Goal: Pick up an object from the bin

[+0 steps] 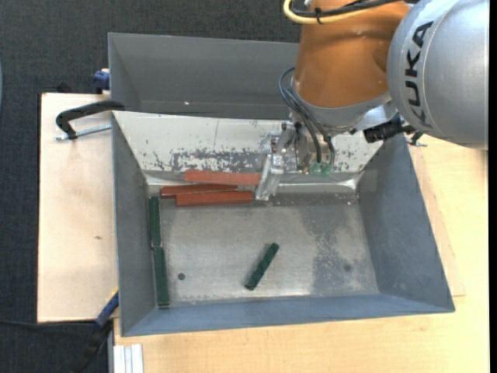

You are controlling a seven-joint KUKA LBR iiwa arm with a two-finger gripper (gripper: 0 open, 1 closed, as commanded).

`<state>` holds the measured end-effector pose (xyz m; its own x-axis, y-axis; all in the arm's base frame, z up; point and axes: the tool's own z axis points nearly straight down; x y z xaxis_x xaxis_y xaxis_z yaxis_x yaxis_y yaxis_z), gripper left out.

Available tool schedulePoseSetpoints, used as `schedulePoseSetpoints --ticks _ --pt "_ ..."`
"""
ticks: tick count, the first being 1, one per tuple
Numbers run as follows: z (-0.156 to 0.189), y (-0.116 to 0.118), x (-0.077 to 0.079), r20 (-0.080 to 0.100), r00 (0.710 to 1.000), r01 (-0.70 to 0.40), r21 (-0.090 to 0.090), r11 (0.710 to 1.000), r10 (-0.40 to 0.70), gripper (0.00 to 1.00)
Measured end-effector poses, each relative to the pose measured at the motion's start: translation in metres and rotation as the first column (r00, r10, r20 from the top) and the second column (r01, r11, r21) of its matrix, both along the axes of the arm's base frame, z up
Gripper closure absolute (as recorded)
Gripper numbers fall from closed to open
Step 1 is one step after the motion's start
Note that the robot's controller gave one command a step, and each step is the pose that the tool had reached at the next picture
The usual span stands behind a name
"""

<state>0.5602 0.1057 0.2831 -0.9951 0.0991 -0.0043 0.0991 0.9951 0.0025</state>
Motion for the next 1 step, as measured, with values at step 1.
schedulePoseSetpoints --ticks 1 --pt "0.0153 -0.0006 0.0047 0.001 1.000 0.000 0.000 1.000 0.000 1.00"
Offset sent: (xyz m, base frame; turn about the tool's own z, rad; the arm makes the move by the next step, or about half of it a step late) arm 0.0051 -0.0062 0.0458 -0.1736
